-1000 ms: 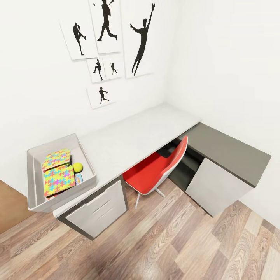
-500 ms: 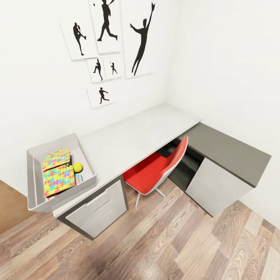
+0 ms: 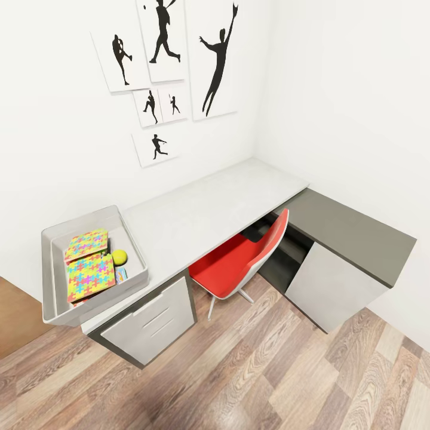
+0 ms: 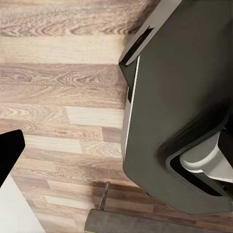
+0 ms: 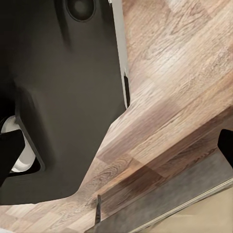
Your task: Put all the toys in the child's room - the three board games (two on the bed and one on the table), the two jigsaw puzzles on the table, and the tennis ball on the table - inside the toy box on the table in the child's room.
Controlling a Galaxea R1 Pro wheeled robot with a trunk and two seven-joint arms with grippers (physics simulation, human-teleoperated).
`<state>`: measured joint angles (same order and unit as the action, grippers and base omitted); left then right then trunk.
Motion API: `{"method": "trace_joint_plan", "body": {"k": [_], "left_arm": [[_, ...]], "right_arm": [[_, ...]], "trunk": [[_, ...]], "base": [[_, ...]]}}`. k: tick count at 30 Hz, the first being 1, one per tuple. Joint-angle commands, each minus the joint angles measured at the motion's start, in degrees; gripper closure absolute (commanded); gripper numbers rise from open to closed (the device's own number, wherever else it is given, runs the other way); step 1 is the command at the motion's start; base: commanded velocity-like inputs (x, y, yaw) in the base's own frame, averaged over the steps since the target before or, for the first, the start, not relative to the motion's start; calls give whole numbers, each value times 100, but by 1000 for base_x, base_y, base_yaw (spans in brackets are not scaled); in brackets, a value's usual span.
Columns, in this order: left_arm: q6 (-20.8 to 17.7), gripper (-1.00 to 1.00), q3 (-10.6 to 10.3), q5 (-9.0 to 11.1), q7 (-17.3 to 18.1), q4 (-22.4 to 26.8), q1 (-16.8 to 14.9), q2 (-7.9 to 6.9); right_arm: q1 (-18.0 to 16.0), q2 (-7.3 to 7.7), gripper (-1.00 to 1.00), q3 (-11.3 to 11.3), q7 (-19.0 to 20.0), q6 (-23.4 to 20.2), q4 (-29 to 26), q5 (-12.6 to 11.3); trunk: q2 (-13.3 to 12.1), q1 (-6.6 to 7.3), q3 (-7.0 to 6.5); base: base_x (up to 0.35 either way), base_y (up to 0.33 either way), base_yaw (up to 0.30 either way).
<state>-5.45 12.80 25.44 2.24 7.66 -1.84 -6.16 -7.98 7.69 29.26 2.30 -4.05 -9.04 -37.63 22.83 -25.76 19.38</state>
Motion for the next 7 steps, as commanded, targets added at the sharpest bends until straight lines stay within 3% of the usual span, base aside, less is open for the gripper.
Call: {"method": "trace_joint_plan", "body": {"k": [1,7], "left_arm": [[-36,-100,47,3,22,8,-1,1],[-36,-100,47,1,22,8,-1,1]], "right_arm": [[-1,4,-100,18,8,-26,-10,-25],[-1,4,-100,17,8,-26,-10,-27]], "trunk": [[9,-3,8],[9,-3,8]], "base": [[0,0,0],[0,0,0]]}}
